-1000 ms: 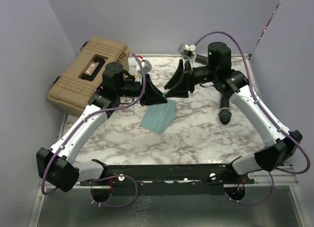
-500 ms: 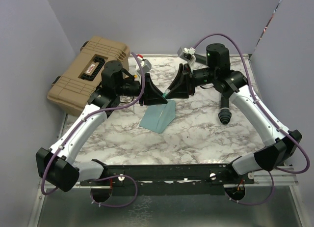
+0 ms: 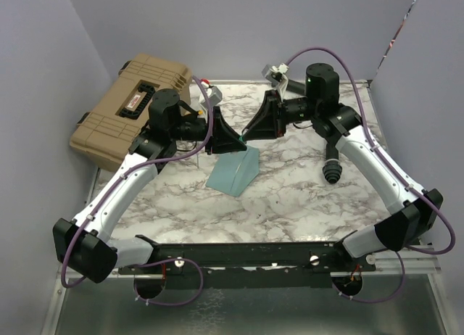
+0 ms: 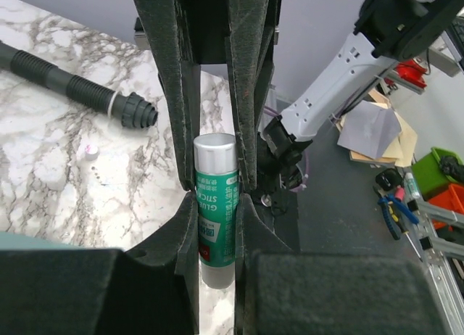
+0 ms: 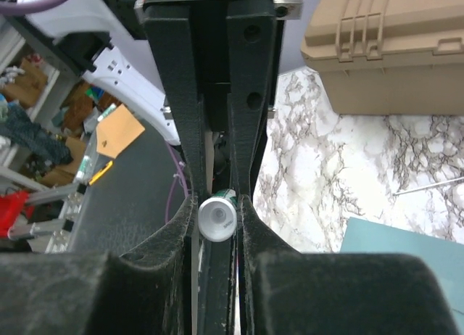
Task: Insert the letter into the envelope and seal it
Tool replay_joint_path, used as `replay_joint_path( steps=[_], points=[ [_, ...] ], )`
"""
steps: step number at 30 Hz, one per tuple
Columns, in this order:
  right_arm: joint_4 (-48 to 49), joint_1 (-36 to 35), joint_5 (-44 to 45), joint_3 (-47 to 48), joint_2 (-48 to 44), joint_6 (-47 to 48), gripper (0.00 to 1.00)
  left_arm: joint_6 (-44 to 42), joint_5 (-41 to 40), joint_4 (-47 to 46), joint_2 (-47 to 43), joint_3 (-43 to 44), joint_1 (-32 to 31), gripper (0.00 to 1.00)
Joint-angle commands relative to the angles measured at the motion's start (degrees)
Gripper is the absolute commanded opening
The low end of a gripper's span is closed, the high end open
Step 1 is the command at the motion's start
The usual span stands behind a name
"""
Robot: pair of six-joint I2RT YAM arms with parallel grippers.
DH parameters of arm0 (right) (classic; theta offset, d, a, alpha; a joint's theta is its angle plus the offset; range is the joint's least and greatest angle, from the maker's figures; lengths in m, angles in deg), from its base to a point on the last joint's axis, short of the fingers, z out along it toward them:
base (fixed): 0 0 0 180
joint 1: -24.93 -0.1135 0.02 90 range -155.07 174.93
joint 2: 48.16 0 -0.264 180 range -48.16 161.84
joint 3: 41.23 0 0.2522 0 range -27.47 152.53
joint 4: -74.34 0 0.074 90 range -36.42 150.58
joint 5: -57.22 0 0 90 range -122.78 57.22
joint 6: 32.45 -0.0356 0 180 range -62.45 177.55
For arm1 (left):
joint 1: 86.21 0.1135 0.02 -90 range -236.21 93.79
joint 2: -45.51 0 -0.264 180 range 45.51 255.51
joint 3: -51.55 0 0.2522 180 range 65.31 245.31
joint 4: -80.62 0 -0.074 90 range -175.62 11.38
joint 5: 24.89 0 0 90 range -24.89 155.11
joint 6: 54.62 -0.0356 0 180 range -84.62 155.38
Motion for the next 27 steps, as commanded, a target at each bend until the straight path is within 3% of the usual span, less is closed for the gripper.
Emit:
replay_joint_path(
  steps=[1,8,11,13,17,23,27],
  points=[
    [8.8,-0.4,6.2,-1.9,-0.2,-10.9,0.0,-1.5,-9.5,0.2,-0.3,-0.3,0.0,0.0],
    [6.6,-2.1,44.2,-4.6,0.5,-26.6,0.01,-5.7,-34.4,-1.0,-0.5,-3.5,0.0,0.0],
    [-5.5,-4.0,64.2,-0.2,2.7,-32.9,0.01,-5.3,-42.9,-4.8,-1.0,-6.6,-0.3,0.0],
    [-11.8,-5.3,71.3,3.1,4.1,-34.4,0.01,-4.4,-45.8,-7.2,-1.0,-8.0,-0.4,0.0],
    [-5.9,-5.2,62.8,0.4,3.5,-32.4,0.04,-4.0,-42.1,-7.7,0.4,-8.2,-0.4,0.0],
    [1.6,2.7,37.5,-3.1,1.4,-26.7,0.56,-2.5,-25.1,-5.6,3.4,-9.0,0.3,0.0],
    [2.1,5.1,21.9,-3.3,0.0,-16.0,0.73,-1.0,-16.4,-5.6,4.0,-8.3,1.0,0.0]
  ],
)
